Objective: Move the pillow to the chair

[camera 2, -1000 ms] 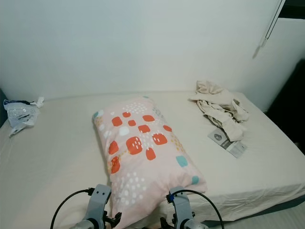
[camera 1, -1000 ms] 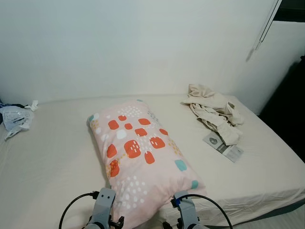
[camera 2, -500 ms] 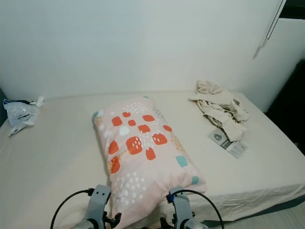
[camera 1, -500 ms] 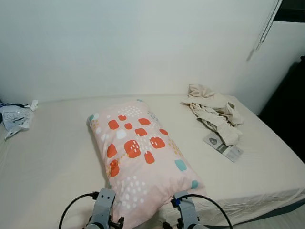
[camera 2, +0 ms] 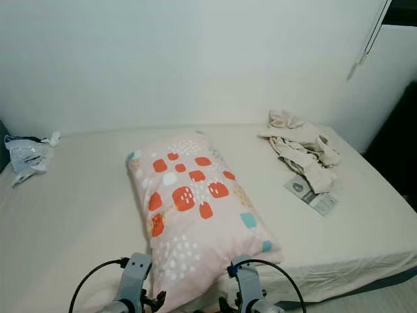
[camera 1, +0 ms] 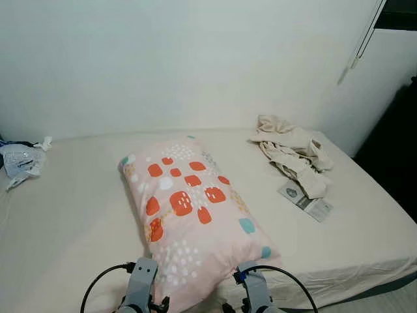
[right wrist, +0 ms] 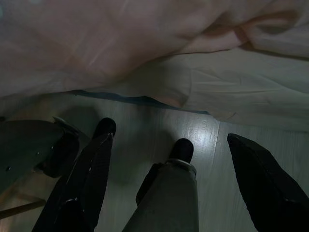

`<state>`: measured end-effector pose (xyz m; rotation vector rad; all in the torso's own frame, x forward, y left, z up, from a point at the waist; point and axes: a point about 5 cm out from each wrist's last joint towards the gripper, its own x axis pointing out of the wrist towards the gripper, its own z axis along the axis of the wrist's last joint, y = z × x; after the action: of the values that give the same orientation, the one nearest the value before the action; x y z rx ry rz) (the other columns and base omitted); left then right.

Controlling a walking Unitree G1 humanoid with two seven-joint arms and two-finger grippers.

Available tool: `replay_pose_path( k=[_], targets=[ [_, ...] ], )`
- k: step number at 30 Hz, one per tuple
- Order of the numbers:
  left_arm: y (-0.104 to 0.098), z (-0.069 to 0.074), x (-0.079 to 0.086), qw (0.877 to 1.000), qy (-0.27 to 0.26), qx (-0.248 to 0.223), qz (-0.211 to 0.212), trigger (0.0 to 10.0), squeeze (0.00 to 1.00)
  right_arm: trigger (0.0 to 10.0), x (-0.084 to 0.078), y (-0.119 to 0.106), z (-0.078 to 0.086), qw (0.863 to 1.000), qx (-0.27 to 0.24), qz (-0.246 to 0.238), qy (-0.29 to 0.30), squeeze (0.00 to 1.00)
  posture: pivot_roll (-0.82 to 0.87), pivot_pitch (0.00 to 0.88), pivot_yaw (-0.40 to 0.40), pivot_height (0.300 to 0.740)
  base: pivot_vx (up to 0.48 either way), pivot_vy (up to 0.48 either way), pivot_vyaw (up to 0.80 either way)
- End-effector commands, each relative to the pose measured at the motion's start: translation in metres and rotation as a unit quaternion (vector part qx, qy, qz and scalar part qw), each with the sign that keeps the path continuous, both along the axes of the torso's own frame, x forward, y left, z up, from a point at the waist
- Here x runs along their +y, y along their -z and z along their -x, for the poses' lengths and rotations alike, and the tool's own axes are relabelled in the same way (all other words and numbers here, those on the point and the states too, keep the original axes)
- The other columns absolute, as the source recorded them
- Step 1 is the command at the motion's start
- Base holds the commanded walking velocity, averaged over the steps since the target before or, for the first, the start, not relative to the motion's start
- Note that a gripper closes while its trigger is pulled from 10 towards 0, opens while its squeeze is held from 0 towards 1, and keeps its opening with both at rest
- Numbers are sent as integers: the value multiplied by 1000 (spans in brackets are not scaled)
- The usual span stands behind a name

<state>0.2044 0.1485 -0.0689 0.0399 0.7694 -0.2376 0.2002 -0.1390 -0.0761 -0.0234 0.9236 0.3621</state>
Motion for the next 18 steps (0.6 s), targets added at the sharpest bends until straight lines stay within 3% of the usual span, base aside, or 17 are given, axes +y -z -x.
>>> replay_pose_path(
  k=[1,18],
  targets=[
    [3,5,-1,1000,5,10,-2,10000,0,10000,0,0,0,1000,-1,-1,3,0,110,0,-80,740,0,0,0],
    [3,6,0,1000,4,11,0,10000,0,10000,1,0,0,1000,-2,-3,6,0,106,0,-74,740,0,0,0]
  ],
)
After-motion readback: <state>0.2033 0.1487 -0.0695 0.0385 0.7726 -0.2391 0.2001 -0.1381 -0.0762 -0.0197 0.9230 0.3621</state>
